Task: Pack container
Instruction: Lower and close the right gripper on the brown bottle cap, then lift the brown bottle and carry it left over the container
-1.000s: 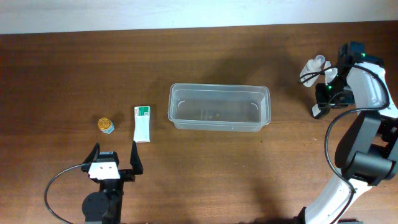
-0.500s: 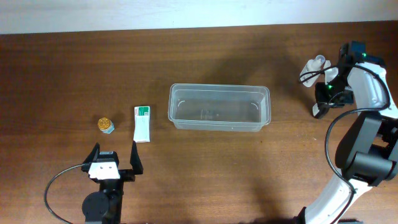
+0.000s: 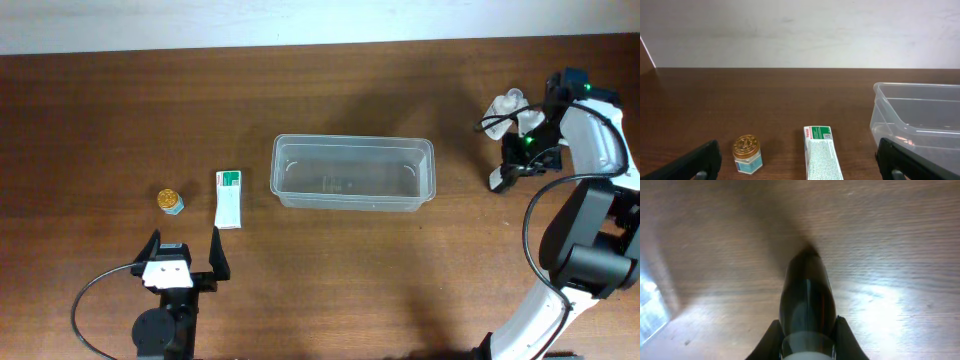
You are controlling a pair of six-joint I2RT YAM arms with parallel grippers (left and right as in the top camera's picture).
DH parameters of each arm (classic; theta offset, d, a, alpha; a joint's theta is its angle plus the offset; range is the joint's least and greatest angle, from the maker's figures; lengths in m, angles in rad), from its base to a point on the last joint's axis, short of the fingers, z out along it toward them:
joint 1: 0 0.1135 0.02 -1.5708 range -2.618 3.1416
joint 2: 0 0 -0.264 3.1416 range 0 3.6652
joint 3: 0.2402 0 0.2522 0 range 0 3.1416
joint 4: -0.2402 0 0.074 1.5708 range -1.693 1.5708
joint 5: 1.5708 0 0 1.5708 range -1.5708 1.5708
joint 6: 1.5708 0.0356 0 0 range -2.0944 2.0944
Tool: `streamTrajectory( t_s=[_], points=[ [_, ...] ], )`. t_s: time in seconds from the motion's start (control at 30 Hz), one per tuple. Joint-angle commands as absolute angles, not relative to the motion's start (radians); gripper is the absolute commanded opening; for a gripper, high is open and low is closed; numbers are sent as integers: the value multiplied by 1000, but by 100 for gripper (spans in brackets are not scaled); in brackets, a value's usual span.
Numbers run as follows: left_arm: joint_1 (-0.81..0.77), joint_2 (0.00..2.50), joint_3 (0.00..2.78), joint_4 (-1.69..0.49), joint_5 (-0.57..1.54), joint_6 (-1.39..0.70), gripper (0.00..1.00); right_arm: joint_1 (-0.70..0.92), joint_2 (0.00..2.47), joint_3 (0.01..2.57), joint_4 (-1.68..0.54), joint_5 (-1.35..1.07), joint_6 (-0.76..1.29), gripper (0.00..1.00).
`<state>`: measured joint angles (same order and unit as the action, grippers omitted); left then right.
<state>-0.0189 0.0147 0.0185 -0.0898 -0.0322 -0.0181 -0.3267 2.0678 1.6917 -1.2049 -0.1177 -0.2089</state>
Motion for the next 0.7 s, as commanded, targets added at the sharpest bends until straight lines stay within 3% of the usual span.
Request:
streamTrajectory(
  t_s=[0.0, 0.4, 0.67],
  points=[
    [-12, 6, 15, -91, -18, -6, 99, -327, 2055, 1767, -1254, -224, -202, 12],
    [-12, 6, 15, -91, -18, -6, 100, -307, 1995, 1913, -1448, -359, -183, 13],
    [-12, 6, 15, -91, -18, -6, 99, -183, 1991, 2125, -1639, -360, -183, 13]
  ],
)
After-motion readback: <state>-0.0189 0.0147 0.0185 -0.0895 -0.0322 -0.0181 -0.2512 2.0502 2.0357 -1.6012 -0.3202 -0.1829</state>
